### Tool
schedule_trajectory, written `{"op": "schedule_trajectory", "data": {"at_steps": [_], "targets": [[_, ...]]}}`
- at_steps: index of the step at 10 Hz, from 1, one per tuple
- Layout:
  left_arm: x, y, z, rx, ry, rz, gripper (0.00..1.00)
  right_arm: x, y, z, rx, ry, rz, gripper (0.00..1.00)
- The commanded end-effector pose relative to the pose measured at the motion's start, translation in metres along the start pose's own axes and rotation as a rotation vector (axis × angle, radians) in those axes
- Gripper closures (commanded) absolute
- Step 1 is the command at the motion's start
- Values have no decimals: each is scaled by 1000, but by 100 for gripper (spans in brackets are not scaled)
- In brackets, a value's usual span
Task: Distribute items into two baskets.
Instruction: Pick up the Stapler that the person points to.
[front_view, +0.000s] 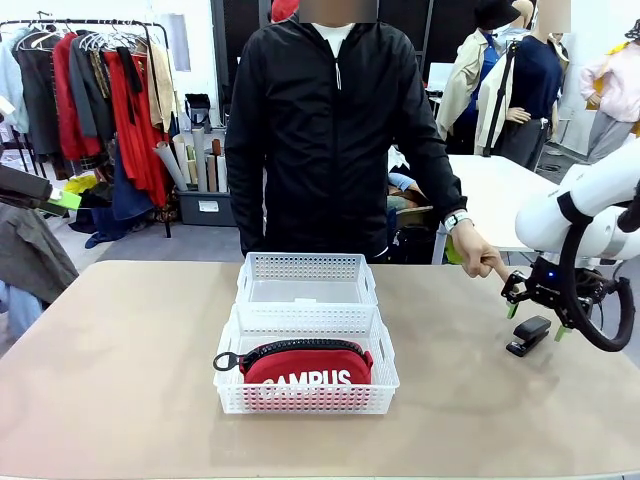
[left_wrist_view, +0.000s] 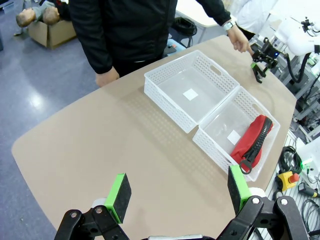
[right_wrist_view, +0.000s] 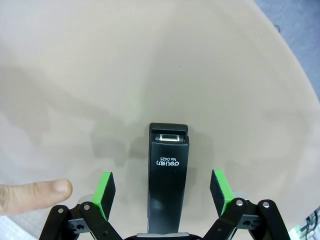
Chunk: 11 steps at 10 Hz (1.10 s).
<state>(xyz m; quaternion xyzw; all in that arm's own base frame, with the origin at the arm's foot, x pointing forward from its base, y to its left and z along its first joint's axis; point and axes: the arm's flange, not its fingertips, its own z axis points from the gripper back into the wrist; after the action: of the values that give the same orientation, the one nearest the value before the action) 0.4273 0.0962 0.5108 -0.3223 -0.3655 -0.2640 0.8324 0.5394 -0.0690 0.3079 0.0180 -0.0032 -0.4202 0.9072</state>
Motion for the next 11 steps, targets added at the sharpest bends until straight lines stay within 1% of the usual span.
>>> {"op": "schedule_trajectory", "data": {"at_steps": [1,4,5,11], "targets": [[0,0,1,-2,-5,-5,0,-6,0,-1,-22,-52,-36,0],[0,0,1,-2,-5,-5,0,-5,0,-5,-42,-35,-33,0],[0,0,1,-2,-5,-5,0,-1,-1,-2,-1,-3,-9,0],[0,0,1,-2,-5,-5,0,-1,-1,-2,-1,-3,-9,0]]}}
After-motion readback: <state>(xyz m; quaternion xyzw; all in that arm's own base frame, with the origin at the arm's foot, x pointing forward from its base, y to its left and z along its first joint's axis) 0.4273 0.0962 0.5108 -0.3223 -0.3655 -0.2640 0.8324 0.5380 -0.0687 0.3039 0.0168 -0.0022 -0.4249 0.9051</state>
